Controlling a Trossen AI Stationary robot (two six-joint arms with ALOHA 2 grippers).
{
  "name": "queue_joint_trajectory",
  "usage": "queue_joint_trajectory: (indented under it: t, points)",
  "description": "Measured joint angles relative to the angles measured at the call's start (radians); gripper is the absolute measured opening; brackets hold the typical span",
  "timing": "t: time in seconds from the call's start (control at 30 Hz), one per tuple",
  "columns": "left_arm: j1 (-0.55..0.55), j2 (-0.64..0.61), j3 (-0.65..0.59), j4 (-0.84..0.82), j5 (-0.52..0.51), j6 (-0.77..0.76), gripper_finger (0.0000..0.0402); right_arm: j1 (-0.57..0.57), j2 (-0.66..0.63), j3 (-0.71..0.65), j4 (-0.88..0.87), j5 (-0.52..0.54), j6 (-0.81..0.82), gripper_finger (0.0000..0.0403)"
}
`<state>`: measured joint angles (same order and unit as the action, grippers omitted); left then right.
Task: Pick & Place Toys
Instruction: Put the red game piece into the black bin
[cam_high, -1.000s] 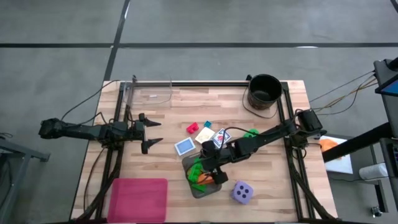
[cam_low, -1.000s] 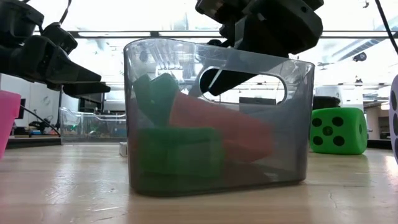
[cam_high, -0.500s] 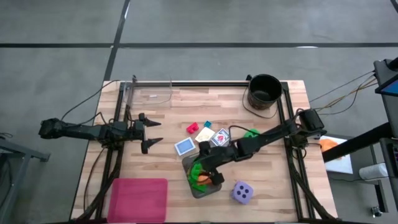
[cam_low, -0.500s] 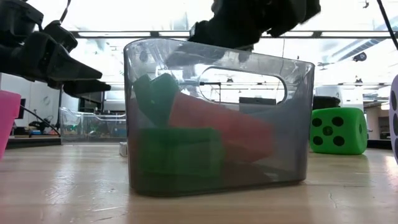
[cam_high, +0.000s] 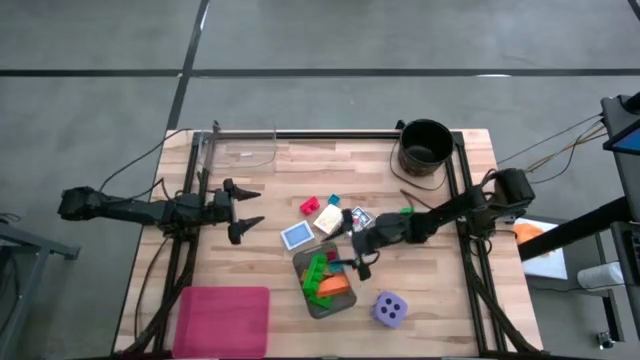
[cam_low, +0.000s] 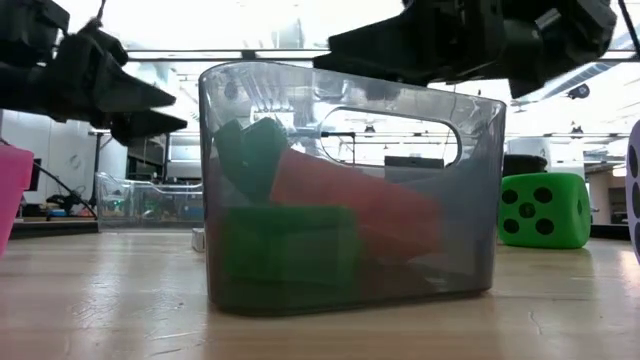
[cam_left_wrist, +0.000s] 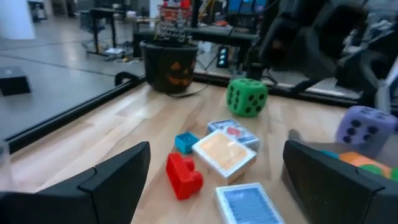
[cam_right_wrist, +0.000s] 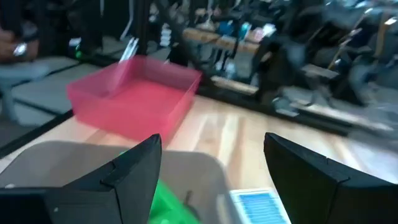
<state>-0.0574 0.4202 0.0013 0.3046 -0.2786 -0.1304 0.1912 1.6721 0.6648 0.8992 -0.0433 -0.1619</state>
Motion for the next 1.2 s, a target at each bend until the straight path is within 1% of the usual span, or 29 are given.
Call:
queue_joint_trajectory:
  t: [0.17, 0.23, 0.37, 0.5, 0.57, 0.73, 0.83, 0.97, 1.03, 1.1, 1.2]
  points:
    - [0.001, 0.199, 0.002, 0.202, -0.037, -0.017, 0.0369, -0.024, -0.118, -0.099, 0.016, 0.024, 0.0, 0.0278]
    - [0.009, 0.291, 0.025, 0.214, -0.06, -0.032, 0.0369, -0.032, -0.159, -0.133, 0.012, 0.026, 0.0, 0.0278]
    - [0.037, 0.506, 0.136, 0.229, -0.068, -0.05, 0.0369, -0.039, -0.228, -0.182, 0.013, 0.044, -0.014, 0.0278]
    - [0.071, 0.72, 0.273, 0.203, -0.065, -0.037, 0.0369, -0.041, -0.273, -0.22, 0.009, 0.059, -0.026, 0.0278]
    - [0.099, 0.814, 0.345, 0.169, -0.047, -0.031, 0.0369, -0.041, -0.288, -0.234, 0.011, 0.064, -0.026, 0.0278]
    - [0.191, 1.017, 0.545, 0.023, 0.056, -0.057, 0.0369, -0.041, -0.296, -0.254, 0.002, 0.083, -0.026, 0.0278]
    - [0.23, 1.117, 0.648, -0.095, 0.075, -0.061, 0.0369, -0.041, -0.281, -0.254, 0.004, 0.091, -0.024, 0.0278]
    - [0.249, 1.216, 0.763, -0.226, 0.1, -0.055, 0.0369, -0.041, -0.27, -0.255, 0.0, 0.114, -0.017, 0.0278]
    - [0.25, 1.257, 0.797, -0.287, 0.1, -0.047, 0.0369, -0.041, -0.269, -0.257, -0.002, 0.119, -0.012, 0.0278]
    - [0.25, 1.29, 0.828, -0.305, 0.101, -0.043, 0.0369, -0.041, -0.268, -0.256, 0.002, 0.119, -0.005, 0.0278]
    - [0.252, 1.33, 0.87, -0.34, 0.134, -0.043, 0.0369, -0.041, -0.268, -0.256, 0.003, 0.129, 0.001, 0.0278]
